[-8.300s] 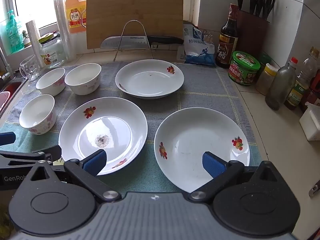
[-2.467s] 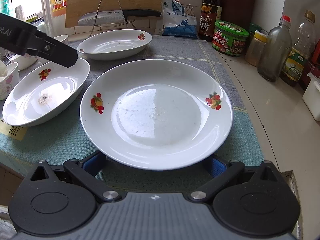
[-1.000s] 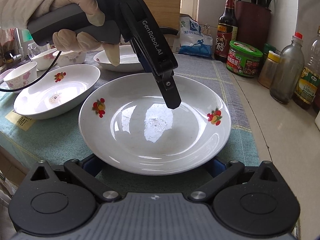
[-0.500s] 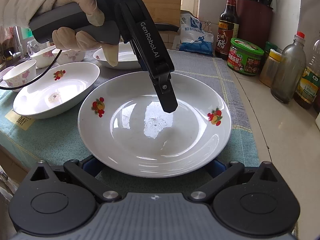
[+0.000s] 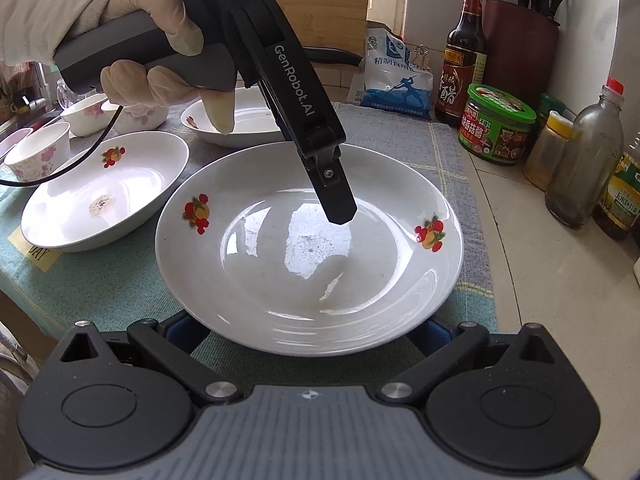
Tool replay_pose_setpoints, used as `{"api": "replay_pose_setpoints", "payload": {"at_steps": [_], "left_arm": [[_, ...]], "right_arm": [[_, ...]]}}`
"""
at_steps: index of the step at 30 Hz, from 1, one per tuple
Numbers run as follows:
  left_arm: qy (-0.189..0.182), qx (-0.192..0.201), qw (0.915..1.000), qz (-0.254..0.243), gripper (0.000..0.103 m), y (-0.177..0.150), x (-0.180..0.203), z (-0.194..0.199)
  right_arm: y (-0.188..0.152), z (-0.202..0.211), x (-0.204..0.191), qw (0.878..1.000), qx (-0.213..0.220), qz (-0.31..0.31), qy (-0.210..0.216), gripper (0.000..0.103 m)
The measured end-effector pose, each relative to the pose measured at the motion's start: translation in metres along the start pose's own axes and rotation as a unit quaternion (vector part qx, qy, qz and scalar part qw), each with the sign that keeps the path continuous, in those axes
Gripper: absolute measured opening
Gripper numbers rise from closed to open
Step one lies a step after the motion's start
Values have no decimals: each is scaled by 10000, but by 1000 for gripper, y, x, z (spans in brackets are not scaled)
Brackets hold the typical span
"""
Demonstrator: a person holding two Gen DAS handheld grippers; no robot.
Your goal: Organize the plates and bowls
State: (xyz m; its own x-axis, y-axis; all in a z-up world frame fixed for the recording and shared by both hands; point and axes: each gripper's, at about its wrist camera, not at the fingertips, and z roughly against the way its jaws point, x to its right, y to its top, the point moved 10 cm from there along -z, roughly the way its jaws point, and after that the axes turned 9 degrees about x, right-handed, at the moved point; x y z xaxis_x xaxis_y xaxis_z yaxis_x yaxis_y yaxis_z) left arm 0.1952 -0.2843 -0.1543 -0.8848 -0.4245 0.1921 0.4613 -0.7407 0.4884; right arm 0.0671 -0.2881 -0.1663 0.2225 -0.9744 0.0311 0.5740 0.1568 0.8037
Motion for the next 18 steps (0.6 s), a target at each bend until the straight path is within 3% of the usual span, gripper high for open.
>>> {"api": "replay_pose_setpoints", "payload": {"at_steps": [18], "left_arm": [[228, 316, 9990, 219, 87, 69, -39, -21]], "right_arm": [[40, -44, 64, 9997, 98, 191, 152, 103]]}}
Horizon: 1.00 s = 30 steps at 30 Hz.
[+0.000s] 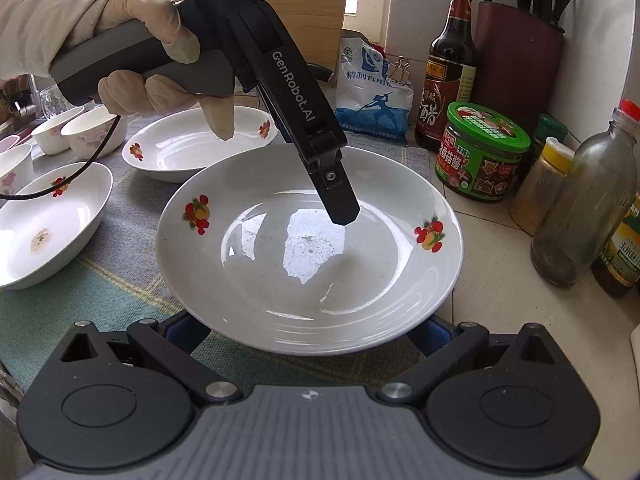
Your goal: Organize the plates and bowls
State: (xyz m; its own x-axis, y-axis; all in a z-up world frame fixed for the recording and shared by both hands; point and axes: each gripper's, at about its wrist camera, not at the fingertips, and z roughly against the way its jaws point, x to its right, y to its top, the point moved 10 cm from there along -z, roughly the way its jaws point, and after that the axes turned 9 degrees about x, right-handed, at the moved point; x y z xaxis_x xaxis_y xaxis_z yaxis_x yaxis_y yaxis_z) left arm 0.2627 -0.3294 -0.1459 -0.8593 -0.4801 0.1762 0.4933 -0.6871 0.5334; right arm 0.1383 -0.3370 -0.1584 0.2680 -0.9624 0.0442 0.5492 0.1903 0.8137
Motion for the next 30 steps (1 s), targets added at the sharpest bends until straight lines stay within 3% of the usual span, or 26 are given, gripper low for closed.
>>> {"api": "replay_pose_setpoints", "payload": {"at_steps": [12, 30], "left_arm": [[76, 57, 9999, -32, 87, 27, -15, -26], [114, 171, 9997, -128, 88, 32, -15, -41]], "right_arm": [[7, -23, 27, 10000, -28, -75, -7, 103], [2, -33, 36, 9994, -144, -256, -160, 103]]}}
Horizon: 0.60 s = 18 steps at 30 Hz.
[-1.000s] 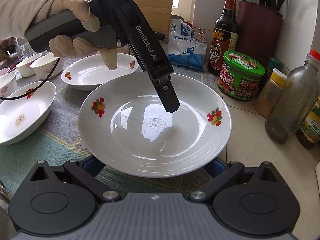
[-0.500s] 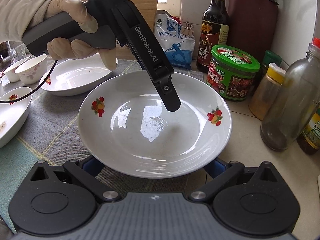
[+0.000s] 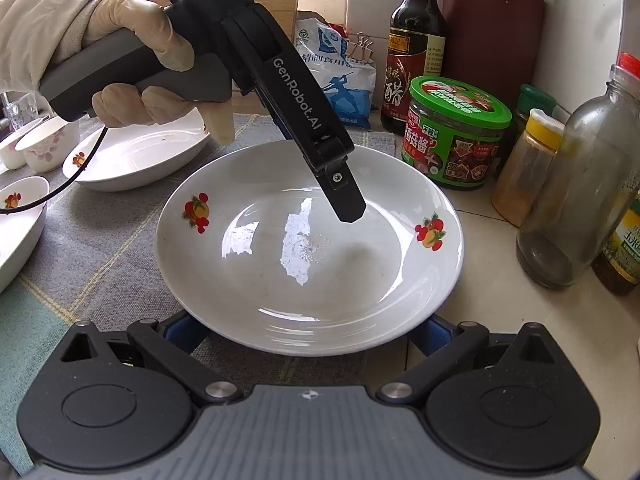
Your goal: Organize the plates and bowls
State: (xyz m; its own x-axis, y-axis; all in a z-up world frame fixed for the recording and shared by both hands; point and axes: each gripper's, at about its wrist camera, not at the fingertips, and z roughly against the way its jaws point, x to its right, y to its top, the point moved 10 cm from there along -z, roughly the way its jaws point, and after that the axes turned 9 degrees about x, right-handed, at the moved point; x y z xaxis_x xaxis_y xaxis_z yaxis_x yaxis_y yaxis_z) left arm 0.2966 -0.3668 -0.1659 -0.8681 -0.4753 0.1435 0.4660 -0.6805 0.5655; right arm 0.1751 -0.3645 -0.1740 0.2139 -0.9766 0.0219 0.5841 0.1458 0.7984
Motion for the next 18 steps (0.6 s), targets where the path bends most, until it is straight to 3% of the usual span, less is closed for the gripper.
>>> {"api": "replay_pose_setpoints", "payload": {"at_steps": [10, 18], "left_arm": [[329, 506, 9981, -86, 89, -6, 2, 46], [559, 1130, 9918, -233, 91, -23, 20, 110]], "right_arm": [[2, 18, -4, 9997, 88, -168, -163, 103], [4, 41, -16, 9981, 241, -387, -422, 103]]}}
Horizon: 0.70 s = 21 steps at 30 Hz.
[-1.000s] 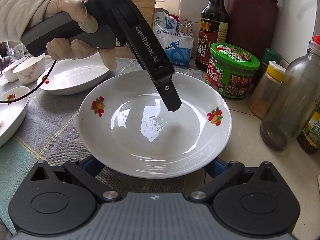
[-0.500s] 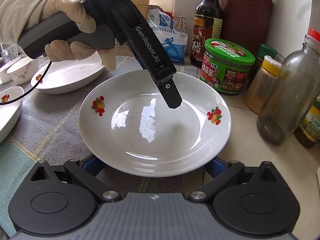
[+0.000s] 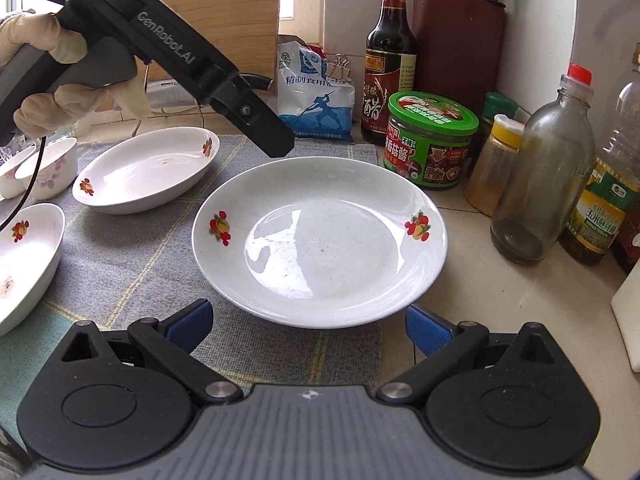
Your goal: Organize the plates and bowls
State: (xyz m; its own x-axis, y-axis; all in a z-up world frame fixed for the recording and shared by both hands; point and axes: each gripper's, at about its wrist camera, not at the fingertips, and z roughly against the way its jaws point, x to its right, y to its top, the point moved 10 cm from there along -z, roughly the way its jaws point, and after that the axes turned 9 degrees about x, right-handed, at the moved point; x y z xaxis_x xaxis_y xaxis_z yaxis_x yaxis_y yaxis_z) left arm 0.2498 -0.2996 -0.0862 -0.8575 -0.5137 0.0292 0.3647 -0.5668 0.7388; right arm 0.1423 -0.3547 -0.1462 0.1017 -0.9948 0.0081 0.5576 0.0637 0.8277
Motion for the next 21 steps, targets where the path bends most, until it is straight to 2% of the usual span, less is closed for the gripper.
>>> {"api": "replay_pose_setpoints", "payload": {"at_steps": [8, 14, 21], "left_arm": [[414, 442, 9981, -92, 93, -30, 13, 64], [678, 541, 9960, 202, 93, -75, 19, 106], [1273, 805, 9878, 399, 93, -123, 14, 158]], "right_arm": [[7, 21, -37, 9997, 166, 142, -102, 103], [4, 32, -68, 9995, 153, 211, -161, 103], [8, 46, -103, 9990, 191, 321, -226, 103]]}}
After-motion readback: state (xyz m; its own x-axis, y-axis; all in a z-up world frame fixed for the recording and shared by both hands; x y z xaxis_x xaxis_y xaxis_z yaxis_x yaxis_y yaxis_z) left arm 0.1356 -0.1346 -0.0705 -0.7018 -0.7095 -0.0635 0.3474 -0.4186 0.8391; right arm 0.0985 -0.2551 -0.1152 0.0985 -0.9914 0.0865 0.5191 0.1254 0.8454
